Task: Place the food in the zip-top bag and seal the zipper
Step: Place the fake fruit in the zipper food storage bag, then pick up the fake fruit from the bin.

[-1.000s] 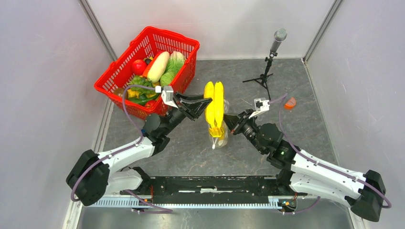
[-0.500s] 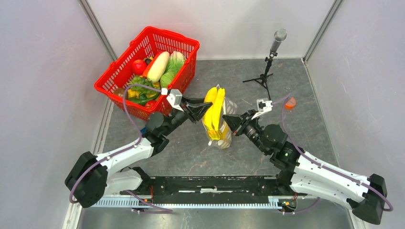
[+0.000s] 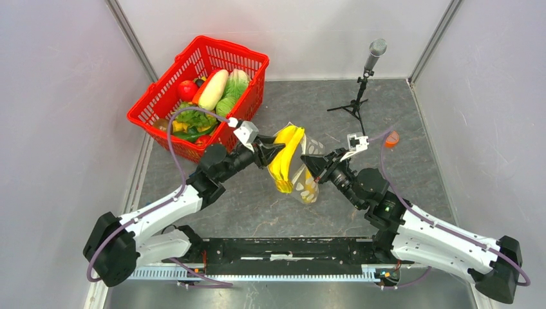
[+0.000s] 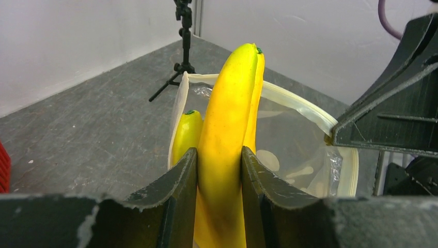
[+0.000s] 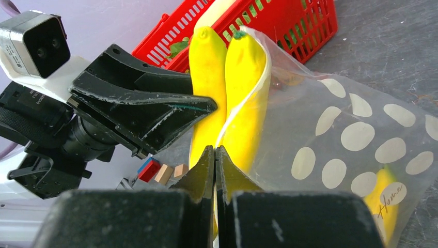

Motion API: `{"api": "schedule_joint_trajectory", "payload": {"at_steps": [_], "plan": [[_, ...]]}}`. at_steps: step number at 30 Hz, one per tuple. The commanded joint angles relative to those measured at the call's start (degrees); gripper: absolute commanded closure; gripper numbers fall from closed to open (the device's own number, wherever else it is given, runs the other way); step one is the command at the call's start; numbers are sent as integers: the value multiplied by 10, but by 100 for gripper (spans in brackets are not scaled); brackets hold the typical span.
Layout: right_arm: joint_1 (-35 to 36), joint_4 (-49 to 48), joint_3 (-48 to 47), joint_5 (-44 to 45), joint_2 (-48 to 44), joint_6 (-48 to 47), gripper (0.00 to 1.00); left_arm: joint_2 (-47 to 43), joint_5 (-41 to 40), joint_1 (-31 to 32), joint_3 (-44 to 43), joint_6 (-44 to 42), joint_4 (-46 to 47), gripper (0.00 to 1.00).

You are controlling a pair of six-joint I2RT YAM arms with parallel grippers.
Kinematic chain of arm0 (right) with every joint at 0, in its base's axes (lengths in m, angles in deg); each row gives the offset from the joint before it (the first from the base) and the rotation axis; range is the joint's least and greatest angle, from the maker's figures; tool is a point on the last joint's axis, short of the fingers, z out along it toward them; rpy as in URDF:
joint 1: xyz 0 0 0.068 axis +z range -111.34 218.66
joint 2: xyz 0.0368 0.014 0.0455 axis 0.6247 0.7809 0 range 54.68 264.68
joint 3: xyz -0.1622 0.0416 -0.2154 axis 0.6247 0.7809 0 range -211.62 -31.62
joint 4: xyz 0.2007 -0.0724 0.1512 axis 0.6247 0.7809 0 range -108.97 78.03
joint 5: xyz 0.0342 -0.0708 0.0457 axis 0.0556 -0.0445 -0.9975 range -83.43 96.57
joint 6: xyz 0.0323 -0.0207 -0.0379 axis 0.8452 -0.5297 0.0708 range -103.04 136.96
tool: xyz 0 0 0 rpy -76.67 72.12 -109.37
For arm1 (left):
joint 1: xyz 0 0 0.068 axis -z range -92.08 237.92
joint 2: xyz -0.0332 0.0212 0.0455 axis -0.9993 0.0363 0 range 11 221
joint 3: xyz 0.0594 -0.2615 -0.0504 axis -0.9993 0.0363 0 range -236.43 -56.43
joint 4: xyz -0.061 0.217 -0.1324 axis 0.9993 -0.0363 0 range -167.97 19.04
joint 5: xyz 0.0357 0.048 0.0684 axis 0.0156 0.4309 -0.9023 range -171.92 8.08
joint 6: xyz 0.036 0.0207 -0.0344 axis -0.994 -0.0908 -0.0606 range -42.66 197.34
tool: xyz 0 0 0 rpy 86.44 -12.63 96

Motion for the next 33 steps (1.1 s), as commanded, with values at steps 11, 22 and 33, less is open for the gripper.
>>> {"api": "schedule_joint_trajectory", "payload": {"at_steps": [11, 22, 33], "plan": [[2, -27, -11, 18, -1, 3, 100, -7, 86, 2, -98, -56, -202, 56], [1, -40, -11, 15, -3, 6, 100, 34, 53, 2, -162, -78, -339, 40], [1, -32, -42, 84, -2, -112, 100, -111, 0, 2, -174, -63, -370, 9]]}}
